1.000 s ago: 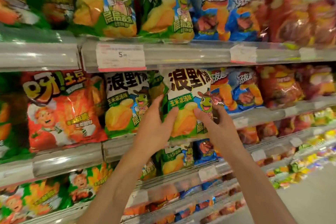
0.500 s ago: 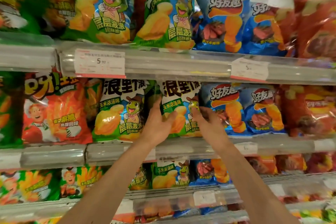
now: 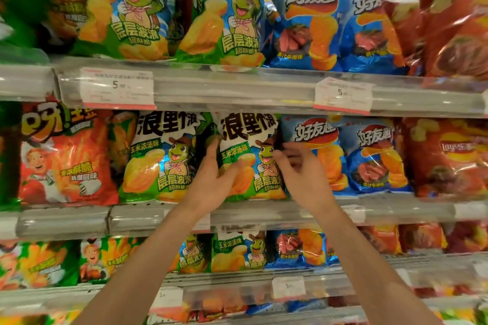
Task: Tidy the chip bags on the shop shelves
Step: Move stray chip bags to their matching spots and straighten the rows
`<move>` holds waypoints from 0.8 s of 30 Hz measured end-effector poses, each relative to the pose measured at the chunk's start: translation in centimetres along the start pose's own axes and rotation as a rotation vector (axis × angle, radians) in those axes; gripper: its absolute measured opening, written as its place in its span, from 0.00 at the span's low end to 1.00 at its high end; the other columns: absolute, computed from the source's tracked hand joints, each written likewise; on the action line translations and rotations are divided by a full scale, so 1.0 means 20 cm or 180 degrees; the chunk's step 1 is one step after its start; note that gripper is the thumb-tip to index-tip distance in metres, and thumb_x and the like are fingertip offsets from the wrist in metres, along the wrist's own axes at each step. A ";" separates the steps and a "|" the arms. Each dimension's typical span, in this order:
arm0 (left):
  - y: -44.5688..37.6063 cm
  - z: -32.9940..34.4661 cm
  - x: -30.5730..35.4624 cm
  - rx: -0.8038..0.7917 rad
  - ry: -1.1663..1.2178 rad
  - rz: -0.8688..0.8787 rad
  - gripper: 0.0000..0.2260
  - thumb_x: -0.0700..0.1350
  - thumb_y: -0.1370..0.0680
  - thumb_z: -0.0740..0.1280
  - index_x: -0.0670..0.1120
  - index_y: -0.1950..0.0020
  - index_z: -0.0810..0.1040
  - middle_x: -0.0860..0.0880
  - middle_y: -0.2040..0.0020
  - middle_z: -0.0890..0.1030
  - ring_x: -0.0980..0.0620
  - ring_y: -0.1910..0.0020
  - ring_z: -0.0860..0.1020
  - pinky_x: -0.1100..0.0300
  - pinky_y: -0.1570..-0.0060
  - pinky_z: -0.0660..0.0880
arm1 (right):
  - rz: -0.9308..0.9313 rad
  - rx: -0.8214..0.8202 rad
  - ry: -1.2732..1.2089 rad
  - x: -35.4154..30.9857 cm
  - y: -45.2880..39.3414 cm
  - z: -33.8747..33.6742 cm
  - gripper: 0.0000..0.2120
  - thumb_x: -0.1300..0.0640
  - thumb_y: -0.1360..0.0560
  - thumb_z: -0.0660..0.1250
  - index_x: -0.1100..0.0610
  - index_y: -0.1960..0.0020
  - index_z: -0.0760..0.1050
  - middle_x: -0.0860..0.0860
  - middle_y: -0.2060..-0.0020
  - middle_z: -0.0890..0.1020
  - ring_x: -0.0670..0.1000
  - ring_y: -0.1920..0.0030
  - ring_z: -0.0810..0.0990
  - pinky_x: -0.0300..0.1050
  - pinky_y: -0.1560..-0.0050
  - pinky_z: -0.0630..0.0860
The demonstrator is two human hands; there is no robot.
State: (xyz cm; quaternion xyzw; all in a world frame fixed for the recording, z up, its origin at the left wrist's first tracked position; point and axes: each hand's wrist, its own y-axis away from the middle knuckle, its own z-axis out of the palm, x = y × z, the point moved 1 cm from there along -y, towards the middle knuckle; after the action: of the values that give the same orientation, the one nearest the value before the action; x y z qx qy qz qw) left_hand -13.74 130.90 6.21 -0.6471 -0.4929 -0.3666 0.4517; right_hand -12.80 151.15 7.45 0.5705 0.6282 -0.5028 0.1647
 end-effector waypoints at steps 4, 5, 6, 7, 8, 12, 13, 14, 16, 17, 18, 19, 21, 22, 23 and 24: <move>-0.03 0.02 -0.06 0.0082 -0.0220 0.0068 0.48 0.74 0.36 0.71 0.68 0.23 0.49 0.55 0.31 0.73 0.55 0.34 0.75 0.46 0.33 0.73 | -0.0776 0.0697 0.1414 0.12 -0.01 -0.08 0.17 0.47 0.21 0.65 0.59 0.41 0.79 0.55 0.43 0.82 0.58 0.42 0.78 0.51 0.41 0.74; -0.04 0.03 -0.08 0.0122 -0.0238 0.0087 0.48 0.73 0.36 0.71 0.68 0.23 0.50 0.55 0.31 0.73 0.55 0.34 0.75 0.46 0.33 0.74 | -0.0753 0.0633 0.1585 0.15 -0.01 -0.09 0.19 0.46 0.21 0.64 0.59 0.40 0.79 0.57 0.39 0.80 0.59 0.37 0.76 0.54 0.37 0.72; -0.04 0.03 -0.09 0.0160 -0.0259 0.0108 0.47 0.73 0.35 0.71 0.67 0.22 0.50 0.55 0.31 0.72 0.55 0.35 0.75 0.46 0.33 0.73 | -0.0682 0.0492 0.1663 0.18 0.00 -0.08 0.21 0.46 0.21 0.64 0.60 0.37 0.78 0.58 0.35 0.78 0.61 0.33 0.73 0.56 0.32 0.70; -0.04 0.03 -0.08 0.0193 -0.0278 0.0142 0.47 0.72 0.35 0.70 0.66 0.22 0.49 0.55 0.31 0.72 0.55 0.34 0.75 0.47 0.33 0.73 | -0.0619 0.0353 0.1742 0.20 0.01 -0.07 0.23 0.46 0.21 0.65 0.61 0.33 0.77 0.59 0.31 0.75 0.62 0.28 0.70 0.58 0.29 0.67; -0.04 0.03 -0.09 0.0216 -0.0280 0.0167 0.47 0.72 0.34 0.70 0.66 0.22 0.48 0.55 0.31 0.72 0.55 0.34 0.74 0.47 0.32 0.73 | -0.0564 0.0234 0.1821 0.22 0.02 -0.06 0.25 0.46 0.21 0.66 0.61 0.31 0.75 0.60 0.27 0.72 0.62 0.25 0.66 0.60 0.26 0.65; -0.05 0.03 -0.11 0.0227 -0.0305 0.0264 0.46 0.70 0.32 0.70 0.66 0.22 0.47 0.54 0.31 0.73 0.54 0.34 0.75 0.46 0.33 0.73 | -0.0543 0.0258 0.1832 0.20 0.02 -0.05 0.25 0.47 0.21 0.66 0.60 0.29 0.74 0.60 0.26 0.70 0.64 0.24 0.64 0.61 0.25 0.62; -0.05 0.03 -0.11 0.0248 -0.0318 0.0292 0.46 0.70 0.31 0.70 0.65 0.21 0.47 0.53 0.31 0.73 0.55 0.34 0.75 0.47 0.33 0.74 | -0.0617 0.0344 0.1684 0.17 0.02 -0.05 0.25 0.46 0.21 0.64 0.59 0.29 0.74 0.60 0.26 0.71 0.63 0.25 0.66 0.59 0.25 0.63; -0.04 0.03 -0.10 0.0288 -0.0356 0.0309 0.45 0.69 0.31 0.70 0.64 0.21 0.48 0.53 0.31 0.73 0.55 0.34 0.75 0.47 0.33 0.73 | -0.0716 0.0373 0.1494 0.13 0.03 -0.04 0.25 0.45 0.20 0.63 0.58 0.29 0.73 0.58 0.26 0.71 0.61 0.25 0.67 0.57 0.26 0.64; -0.01 0.03 -0.08 0.0377 -0.0456 0.0403 0.43 0.65 0.28 0.71 0.61 0.20 0.51 0.54 0.28 0.69 0.56 0.32 0.72 0.52 0.30 0.69 | -0.0952 0.0145 0.1189 0.06 0.07 -0.01 0.25 0.44 0.18 0.61 0.53 0.25 0.69 0.54 0.23 0.68 0.55 0.23 0.65 0.52 0.25 0.62; 0.00 0.04 -0.07 0.0422 -0.0529 0.0444 0.41 0.62 0.25 0.71 0.59 0.19 0.51 0.53 0.27 0.66 0.57 0.31 0.69 0.57 0.30 0.65 | -0.1075 -0.0027 0.1159 0.04 0.09 0.02 0.26 0.43 0.17 0.60 0.51 0.23 0.67 0.52 0.22 0.66 0.53 0.22 0.63 0.51 0.24 0.61; 0.02 0.04 -0.07 0.0474 -0.0622 0.0476 0.39 0.59 0.23 0.69 0.57 0.19 0.51 0.52 0.25 0.64 0.56 0.29 0.66 0.60 0.31 0.62 | -0.1182 -0.0157 0.1239 0.04 0.10 0.04 0.27 0.42 0.17 0.58 0.50 0.21 0.65 0.51 0.21 0.64 0.52 0.22 0.62 0.52 0.23 0.61; 0.03 0.04 -0.06 0.0511 -0.0722 0.0521 0.37 0.58 0.21 0.68 0.57 0.19 0.51 0.50 0.23 0.62 0.54 0.27 0.65 0.61 0.32 0.61 | -0.1248 -0.0235 0.1373 0.06 0.11 0.06 0.27 0.42 0.17 0.57 0.50 0.21 0.63 0.51 0.21 0.63 0.53 0.21 0.61 0.55 0.23 0.61; 0.04 0.04 -0.06 0.0535 -0.0864 0.0593 0.32 0.56 0.19 0.64 0.56 0.19 0.51 0.49 0.21 0.60 0.51 0.24 0.63 0.60 0.29 0.61 | -0.1221 -0.0312 0.1587 0.10 0.12 0.09 0.28 0.42 0.17 0.54 0.49 0.19 0.59 0.51 0.20 0.62 0.54 0.20 0.58 0.61 0.23 0.61; 0.04 0.04 -0.06 0.0520 -0.0923 0.0619 0.31 0.55 0.18 0.63 0.57 0.19 0.51 0.48 0.21 0.60 0.50 0.24 0.63 0.57 0.28 0.62 | -0.1196 -0.0337 0.1626 0.12 0.12 0.09 0.28 0.41 0.17 0.53 0.48 0.19 0.57 0.51 0.20 0.62 0.55 0.19 0.57 0.62 0.23 0.61; 0.05 0.04 -0.06 0.0499 -0.0968 0.0618 0.30 0.55 0.18 0.62 0.57 0.19 0.51 0.48 0.21 0.60 0.49 0.24 0.64 0.54 0.27 0.64 | -0.1182 -0.0354 0.1652 0.13 0.12 0.10 0.28 0.41 0.17 0.51 0.47 0.18 0.55 0.51 0.20 0.61 0.55 0.19 0.56 0.61 0.23 0.60; 0.05 0.03 -0.05 0.0481 -0.0992 0.0587 0.30 0.55 0.18 0.61 0.57 0.19 0.51 0.48 0.21 0.60 0.49 0.24 0.64 0.52 0.27 0.64 | -0.1166 -0.0370 0.1685 0.14 0.11 0.10 0.29 0.41 0.17 0.50 0.47 0.18 0.54 0.52 0.20 0.61 0.55 0.19 0.55 0.61 0.22 0.58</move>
State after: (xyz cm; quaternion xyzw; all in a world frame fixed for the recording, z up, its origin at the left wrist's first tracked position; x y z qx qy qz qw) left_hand -13.07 131.11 4.81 -0.7027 -0.5216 -0.1810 0.4489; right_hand -12.33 150.64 3.42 0.5486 0.7690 -0.3217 -0.0652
